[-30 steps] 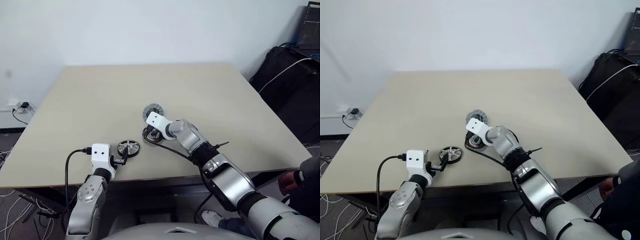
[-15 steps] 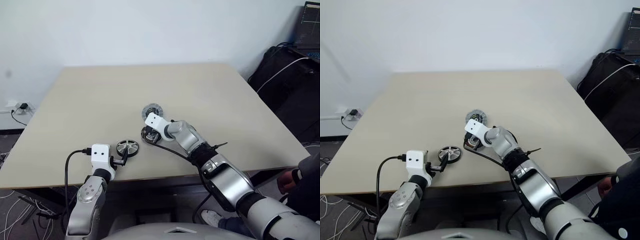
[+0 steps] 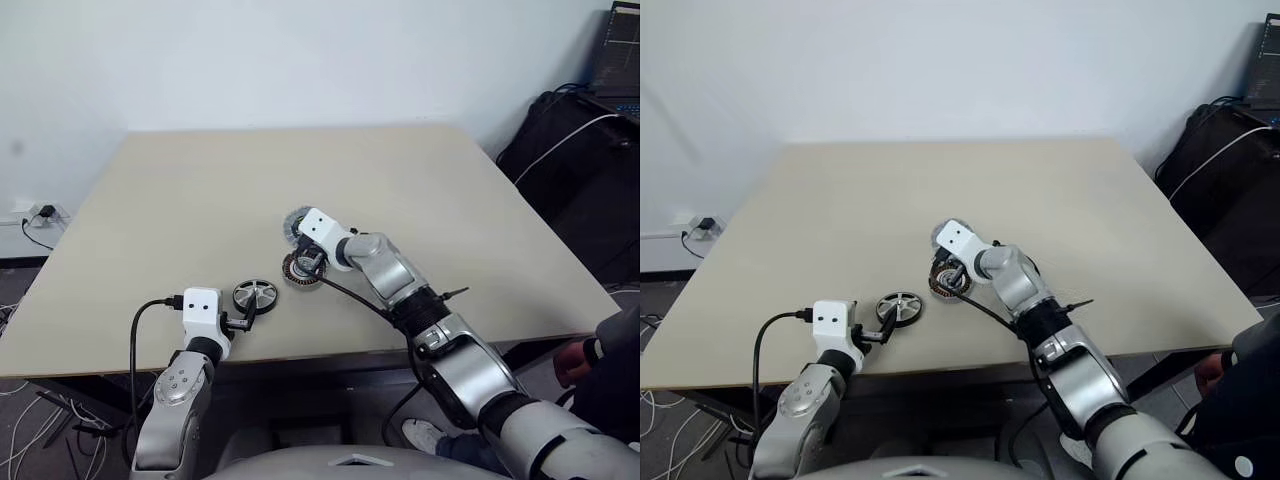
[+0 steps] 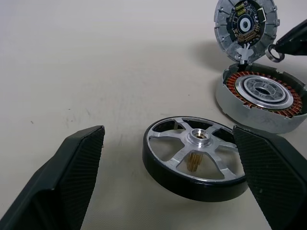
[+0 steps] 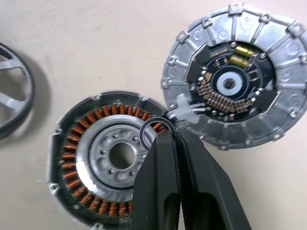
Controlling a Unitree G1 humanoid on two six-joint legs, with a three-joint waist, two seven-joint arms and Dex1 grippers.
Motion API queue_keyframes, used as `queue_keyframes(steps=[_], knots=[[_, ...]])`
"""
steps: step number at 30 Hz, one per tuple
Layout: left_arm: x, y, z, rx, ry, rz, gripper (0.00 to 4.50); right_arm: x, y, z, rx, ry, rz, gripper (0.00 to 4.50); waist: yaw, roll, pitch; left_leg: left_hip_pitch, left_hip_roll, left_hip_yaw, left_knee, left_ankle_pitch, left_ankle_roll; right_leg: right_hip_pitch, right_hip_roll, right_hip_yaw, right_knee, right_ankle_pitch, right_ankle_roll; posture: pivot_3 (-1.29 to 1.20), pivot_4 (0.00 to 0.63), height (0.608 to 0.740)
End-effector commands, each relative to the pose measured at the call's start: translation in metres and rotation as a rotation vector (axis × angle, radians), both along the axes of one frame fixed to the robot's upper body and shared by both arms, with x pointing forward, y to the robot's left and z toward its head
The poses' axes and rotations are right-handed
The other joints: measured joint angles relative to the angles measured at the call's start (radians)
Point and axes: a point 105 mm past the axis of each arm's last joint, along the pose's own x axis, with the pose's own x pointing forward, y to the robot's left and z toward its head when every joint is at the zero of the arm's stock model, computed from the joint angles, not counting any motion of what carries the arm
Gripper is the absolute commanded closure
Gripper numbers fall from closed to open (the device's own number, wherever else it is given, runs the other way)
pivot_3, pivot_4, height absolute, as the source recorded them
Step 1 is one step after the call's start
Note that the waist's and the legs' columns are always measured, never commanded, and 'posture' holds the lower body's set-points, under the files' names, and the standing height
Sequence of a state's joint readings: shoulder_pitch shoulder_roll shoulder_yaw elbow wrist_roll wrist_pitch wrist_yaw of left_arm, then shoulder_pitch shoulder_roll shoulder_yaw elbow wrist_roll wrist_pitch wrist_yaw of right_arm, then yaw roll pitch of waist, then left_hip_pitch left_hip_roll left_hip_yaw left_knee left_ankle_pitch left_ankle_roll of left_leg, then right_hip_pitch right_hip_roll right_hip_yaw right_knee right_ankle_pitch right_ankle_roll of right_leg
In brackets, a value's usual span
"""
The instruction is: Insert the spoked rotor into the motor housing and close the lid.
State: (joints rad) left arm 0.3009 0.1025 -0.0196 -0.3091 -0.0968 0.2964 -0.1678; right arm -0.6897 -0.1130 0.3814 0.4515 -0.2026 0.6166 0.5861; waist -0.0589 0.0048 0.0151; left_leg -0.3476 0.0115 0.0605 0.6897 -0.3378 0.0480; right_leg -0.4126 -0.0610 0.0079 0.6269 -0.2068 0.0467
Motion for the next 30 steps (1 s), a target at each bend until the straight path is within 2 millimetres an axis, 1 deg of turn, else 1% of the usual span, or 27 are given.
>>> queue_keyframes(steps=[1, 5, 13, 19, 30], knots=[[0.004, -0.003, 0.006, -0.003, -0.026, -0.014, 0.0, 0.003, 0.002, 0.018, 0.057, -0.002, -0.014, 4.47, 0.0, 0.0, 0.0, 0.0, 0.0, 0.0, 0.0, 0.0, 0.0, 0.0, 0.0, 0.0, 0.0, 0.0, 0.0, 0.0, 0.0, 0.74], [0.004, -0.003, 0.005, -0.003, -0.025, -0.015, 0.0, -0.001, 0.004, 0.016, 0.089, 0.096, -0.031, 4.47, 0.0, 0.0, 0.0, 0.0, 0.0, 0.0, 0.0, 0.0, 0.0, 0.0, 0.0, 0.0, 0.0, 0.0, 0.0, 0.0, 0.0, 0.74], [0.003, -0.002, 0.005, -0.004, -0.025, -0.009, 0.0, 0.005, 0.004, 0.009, 0.12, 0.17, -0.1, 4.47, -0.001, 0.0, 0.0, 0.0, 0.0, 0.0, 0.0, 0.0, 0.0, 0.0, 0.0, 0.0, 0.0, 0.0, 0.0, 0.0, 0.0, 0.74], [0.003, -0.002, 0.005, -0.004, -0.025, -0.003, 0.0, 0.005, 0.008, 0.007, 0.135, 0.194, -0.112, 4.47, -0.001, 0.0, 0.0, 0.0, 0.0, 0.0, 0.0, 0.0, 0.0, 0.0, 0.0, 0.0, 0.0, 0.0, 0.0, 0.0, 0.0, 0.74], [0.003, -0.002, 0.005, -0.008, -0.026, 0.0, 0.0, 0.004, 0.01, 0.002, 0.137, 0.223, -0.115, 4.47, -0.001, 0.0, 0.0, 0.0, 0.0, -0.001, 0.0, 0.0, 0.0, 0.0, 0.0, -0.001, 0.0, 0.0, 0.0, 0.0, 0.0, 0.74]])
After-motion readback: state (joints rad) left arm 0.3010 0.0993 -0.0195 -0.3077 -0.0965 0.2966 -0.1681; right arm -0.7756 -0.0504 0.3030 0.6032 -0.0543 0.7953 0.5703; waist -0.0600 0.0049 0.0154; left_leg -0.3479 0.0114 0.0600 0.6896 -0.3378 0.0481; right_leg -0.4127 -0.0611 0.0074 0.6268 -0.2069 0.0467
